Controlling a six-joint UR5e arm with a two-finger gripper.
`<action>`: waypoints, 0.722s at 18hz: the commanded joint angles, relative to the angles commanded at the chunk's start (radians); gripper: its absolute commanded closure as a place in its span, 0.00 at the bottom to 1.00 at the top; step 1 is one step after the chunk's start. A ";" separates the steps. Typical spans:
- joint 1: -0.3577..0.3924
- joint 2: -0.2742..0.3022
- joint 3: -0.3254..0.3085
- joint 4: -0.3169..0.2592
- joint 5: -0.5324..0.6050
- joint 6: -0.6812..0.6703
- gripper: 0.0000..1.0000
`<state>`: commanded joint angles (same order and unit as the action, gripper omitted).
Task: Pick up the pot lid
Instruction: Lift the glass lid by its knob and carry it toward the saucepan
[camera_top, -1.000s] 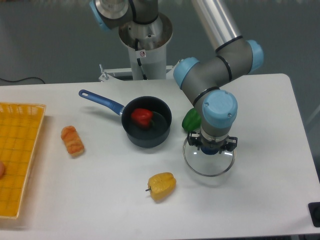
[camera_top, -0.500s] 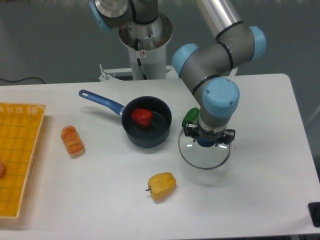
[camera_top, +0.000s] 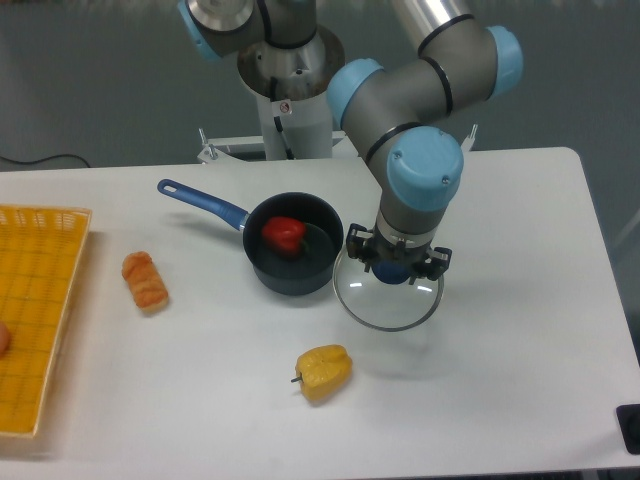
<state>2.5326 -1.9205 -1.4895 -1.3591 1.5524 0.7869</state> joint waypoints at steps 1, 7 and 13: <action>0.000 0.002 0.000 0.000 -0.005 0.000 0.37; 0.002 0.012 -0.005 0.002 -0.018 0.000 0.37; 0.005 0.014 -0.008 0.002 -0.018 -0.003 0.37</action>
<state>2.5372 -1.9067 -1.4971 -1.3576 1.5340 0.7839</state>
